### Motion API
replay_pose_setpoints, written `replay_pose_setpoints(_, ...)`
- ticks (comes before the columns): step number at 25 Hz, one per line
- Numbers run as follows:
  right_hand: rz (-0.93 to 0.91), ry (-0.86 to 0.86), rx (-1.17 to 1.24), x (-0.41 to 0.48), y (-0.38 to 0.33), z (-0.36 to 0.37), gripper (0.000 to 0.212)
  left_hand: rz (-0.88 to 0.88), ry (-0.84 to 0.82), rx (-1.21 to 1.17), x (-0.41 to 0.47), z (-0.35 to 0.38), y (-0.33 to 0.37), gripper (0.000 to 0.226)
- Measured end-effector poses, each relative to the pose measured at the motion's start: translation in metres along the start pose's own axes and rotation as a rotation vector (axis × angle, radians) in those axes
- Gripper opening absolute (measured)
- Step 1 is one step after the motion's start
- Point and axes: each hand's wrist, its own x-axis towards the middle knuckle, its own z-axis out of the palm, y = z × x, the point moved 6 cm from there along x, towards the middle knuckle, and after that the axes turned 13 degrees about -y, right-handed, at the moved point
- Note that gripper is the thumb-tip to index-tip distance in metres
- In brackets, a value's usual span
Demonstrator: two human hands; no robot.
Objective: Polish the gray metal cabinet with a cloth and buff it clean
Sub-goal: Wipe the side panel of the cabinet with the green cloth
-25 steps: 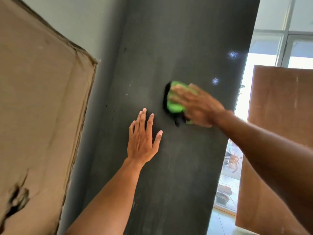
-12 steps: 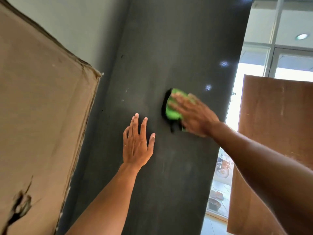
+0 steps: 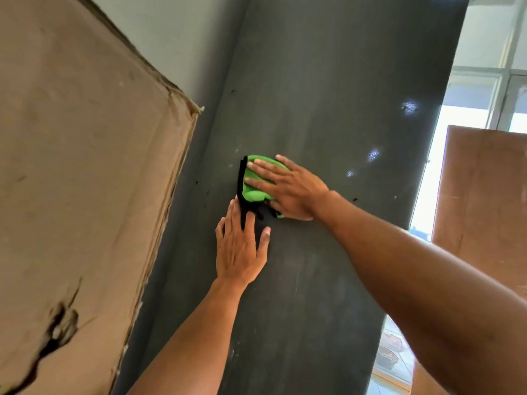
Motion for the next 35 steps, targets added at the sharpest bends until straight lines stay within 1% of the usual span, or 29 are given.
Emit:
replay_pose_setpoints(1, 0.079, 0.017, 0.034, 0.011, 0.015, -0.009, 0.066, -0.005, -0.005, -0.018, 0.003, -0.002, 0.000, 0.054)
replay_pose_setpoints(3, 0.297, 0.092, 0.157, 0.034, 0.047, -0.031, 0.066, -0.007, -0.028, -0.044, 0.011, -0.005, 0.000, 0.058)
replay_pose_setpoints(4, 0.378, 0.119, 0.192, 0.045, 0.052, -0.039, 0.066, -0.007, -0.032, -0.043, 0.015, -0.007, -0.002, 0.059)
replay_pose_setpoints(5, 0.415, 0.131, 0.200, 0.055, 0.046, -0.042, 0.066, -0.008, -0.030, -0.040, 0.017, -0.008, -0.005, 0.060)
replay_pose_setpoints(6, 0.392, 0.131, 0.193, 0.064, 0.031, -0.041, 0.065, -0.010, -0.028, -0.036, 0.019, -0.008, -0.010, 0.059)
replay_pose_setpoints(7, 0.314, 0.110, 0.174, 0.070, 0.011, -0.039, 0.065, -0.013, -0.032, -0.032, 0.019, -0.008, -0.014, 0.059)
replay_pose_setpoints(9, 0.102, 0.054, 0.103, 0.071, -0.024, -0.028, 0.064, -0.019, -0.056, -0.016, 0.015, -0.002, -0.019, 0.061)
replay_pose_setpoints(10, 0.019, 0.029, 0.066, 0.070, -0.028, -0.025, 0.063, -0.019, -0.074, -0.012, 0.012, 0.002, -0.020, 0.062)
replay_pose_setpoints(11, -0.023, 0.023, 0.053, 0.071, -0.022, -0.028, 0.062, -0.013, -0.091, -0.010, 0.010, 0.005, -0.022, 0.063)
replay_pose_setpoints(12, -0.004, 0.028, 0.057, 0.073, -0.008, -0.034, 0.061, -0.002, -0.105, -0.006, 0.010, 0.006, -0.023, 0.064)
replay_pose_setpoints(15, 0.264, 0.099, 0.162, 0.080, 0.037, -0.048, 0.062, -0.001, -0.096, 0.002, 0.009, 0.007, -0.029, 0.067)
replay_pose_setpoints(16, 0.287, 0.117, 0.178, 0.079, 0.036, -0.048, 0.062, -0.014, -0.087, 0.000, 0.004, 0.008, -0.032, 0.068)
replay_pose_setpoints(17, 0.251, 0.125, 0.175, 0.077, 0.025, -0.045, 0.063, -0.030, -0.077, -0.002, -0.003, 0.012, -0.034, 0.069)
replay_pose_setpoints(22, -0.084, 0.098, 0.053, 0.035, -0.078, 0.012, 0.063, -0.106, -0.025, -0.024, -0.044, 0.025, -0.046, 0.066)
replay_pose_setpoints(24, -0.125, 0.028, 0.010, 0.022, -0.079, 0.016, 0.063, -0.120, -0.015, -0.035, -0.052, 0.026, -0.039, 0.065)
replay_pose_setpoints(25, -0.078, 0.020, 0.019, 0.021, -0.066, 0.010, 0.063, -0.112, -0.016, -0.055, -0.056, 0.027, -0.037, 0.065)
replay_pose_setpoints(27, 0.112, 0.055, 0.079, 0.025, -0.028, -0.003, 0.063, -0.081, 0.010, -0.096, -0.060, 0.026, -0.036, 0.064)
replay_pose_setpoints(28, 0.196, 0.079, 0.113, 0.024, -0.018, -0.005, 0.063, -0.074, 0.028, -0.103, -0.062, 0.024, -0.037, 0.063)
replay_pose_setpoints(29, 0.237, 0.090, 0.147, 0.019, -0.023, -0.001, 0.063, -0.066, 0.032, -0.104, -0.066, 0.026, -0.041, 0.062)
replay_pose_setpoints(30, 0.237, 0.088, 0.160, 0.012, -0.042, 0.005, 0.064, -0.046, 0.030, -0.104, -0.075, 0.028, -0.045, 0.061)
replay_pose_setpoints(32, 0.170, 0.108, 0.112, -0.004, -0.104, 0.034, 0.066, -0.036, 0.012, -0.080, -0.104, 0.038, -0.056, 0.059)
replay_pose_setpoints(34, 0.070, 0.151, 0.071, -0.024, -0.163, 0.062, 0.067, -0.052, -0.032, -0.039, -0.135, 0.047, -0.068, 0.058)
replay_pose_setpoints(35, 0.006, 0.110, 0.044, -0.033, -0.182, 0.073, 0.067, -0.053, -0.077, -0.025, -0.148, 0.050, -0.073, 0.058)
